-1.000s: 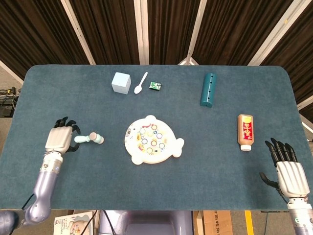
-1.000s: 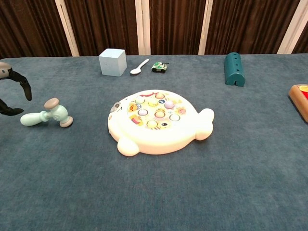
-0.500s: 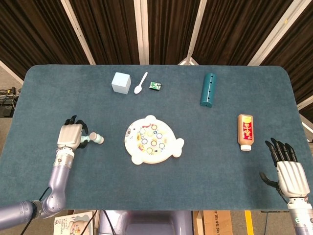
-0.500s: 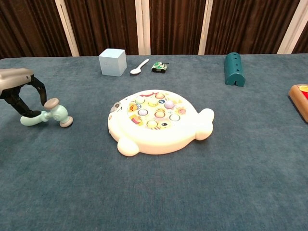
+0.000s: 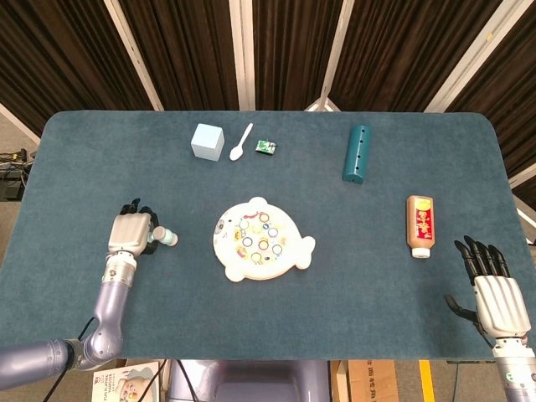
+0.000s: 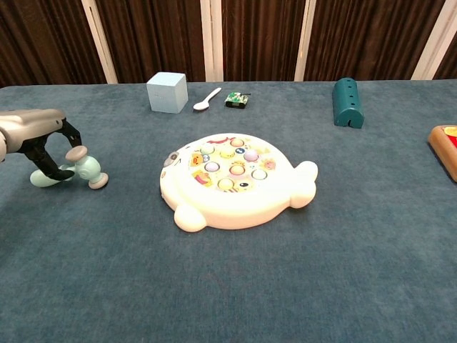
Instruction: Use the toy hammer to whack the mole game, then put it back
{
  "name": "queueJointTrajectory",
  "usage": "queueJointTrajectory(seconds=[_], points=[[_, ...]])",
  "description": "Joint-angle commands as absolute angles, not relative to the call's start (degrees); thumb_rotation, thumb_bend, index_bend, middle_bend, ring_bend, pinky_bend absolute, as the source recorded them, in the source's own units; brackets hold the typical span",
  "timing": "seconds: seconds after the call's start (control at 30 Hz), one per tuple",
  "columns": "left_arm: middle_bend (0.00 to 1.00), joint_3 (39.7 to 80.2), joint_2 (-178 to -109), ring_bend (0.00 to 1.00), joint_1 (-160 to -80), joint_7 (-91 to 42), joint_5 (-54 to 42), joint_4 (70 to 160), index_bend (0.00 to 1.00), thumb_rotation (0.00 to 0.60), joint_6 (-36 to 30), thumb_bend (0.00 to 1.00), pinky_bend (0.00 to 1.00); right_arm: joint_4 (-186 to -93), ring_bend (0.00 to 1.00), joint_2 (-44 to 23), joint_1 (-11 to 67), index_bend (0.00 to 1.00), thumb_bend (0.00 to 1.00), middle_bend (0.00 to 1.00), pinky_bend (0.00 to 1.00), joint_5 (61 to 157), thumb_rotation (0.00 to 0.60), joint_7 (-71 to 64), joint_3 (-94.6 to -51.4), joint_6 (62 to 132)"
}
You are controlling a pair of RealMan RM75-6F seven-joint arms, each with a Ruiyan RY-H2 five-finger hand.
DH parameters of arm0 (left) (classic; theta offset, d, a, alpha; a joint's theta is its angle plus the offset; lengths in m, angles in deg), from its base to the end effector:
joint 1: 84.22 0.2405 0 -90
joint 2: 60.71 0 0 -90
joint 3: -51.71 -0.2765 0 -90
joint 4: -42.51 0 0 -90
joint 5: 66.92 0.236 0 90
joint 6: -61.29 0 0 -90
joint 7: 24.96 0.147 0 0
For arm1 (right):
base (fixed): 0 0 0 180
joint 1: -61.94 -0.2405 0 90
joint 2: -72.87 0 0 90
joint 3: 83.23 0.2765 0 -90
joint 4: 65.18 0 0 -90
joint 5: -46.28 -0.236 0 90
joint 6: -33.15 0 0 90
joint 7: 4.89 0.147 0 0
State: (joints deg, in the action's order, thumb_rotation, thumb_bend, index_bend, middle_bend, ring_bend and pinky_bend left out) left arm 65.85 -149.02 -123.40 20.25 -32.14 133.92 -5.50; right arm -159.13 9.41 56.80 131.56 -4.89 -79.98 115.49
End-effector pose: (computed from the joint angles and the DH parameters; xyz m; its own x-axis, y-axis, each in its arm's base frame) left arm -0.2078 0.3592 -0.0169 0.4967 0.3171 0.8079 0.8449 0.0363 -0.5337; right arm -0.3370 -0.1904 0.1404 0.3786 -0.0429 0.9246 -0.9255 -0.0047 0.3788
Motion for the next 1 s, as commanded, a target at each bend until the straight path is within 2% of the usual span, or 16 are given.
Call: queueJointTrajectory(seconds=[0.03, 0.57, 1.0], points=[[0.23, 65.6, -149.3, 0.04, -123.7, 20.4, -32.3, 133.6, 0.48, 0.600, -5.7, 0.48, 0.11, -159.1, 0.00, 9.4, 56.8, 0.00, 0.25, 0.00, 0.00, 131.5, 0.600, -4.8, -80.0, 115.5], [0.23, 64.8, -150.1, 0.04, -124.8, 20.1, -33.9, 132.5, 0.49, 0.600, -5.6, 0.51, 0.11, -159.3, 0.00, 9.5, 56.8, 0.00, 0.25, 0.00, 0.00, 131.4, 0.600, -4.8, -80.0, 115.5], [0.26, 64.3, -150.6, 0.05, -125.4, 19.5, -34.2, 132.0, 0.55, 0.600, -5.6, 0.54, 0.12, -159.4, 0.00, 9.6, 56.9, 0.00, 0.25, 0.00, 0.00, 131.1, 0.600, -4.7, -79.9, 115.4]])
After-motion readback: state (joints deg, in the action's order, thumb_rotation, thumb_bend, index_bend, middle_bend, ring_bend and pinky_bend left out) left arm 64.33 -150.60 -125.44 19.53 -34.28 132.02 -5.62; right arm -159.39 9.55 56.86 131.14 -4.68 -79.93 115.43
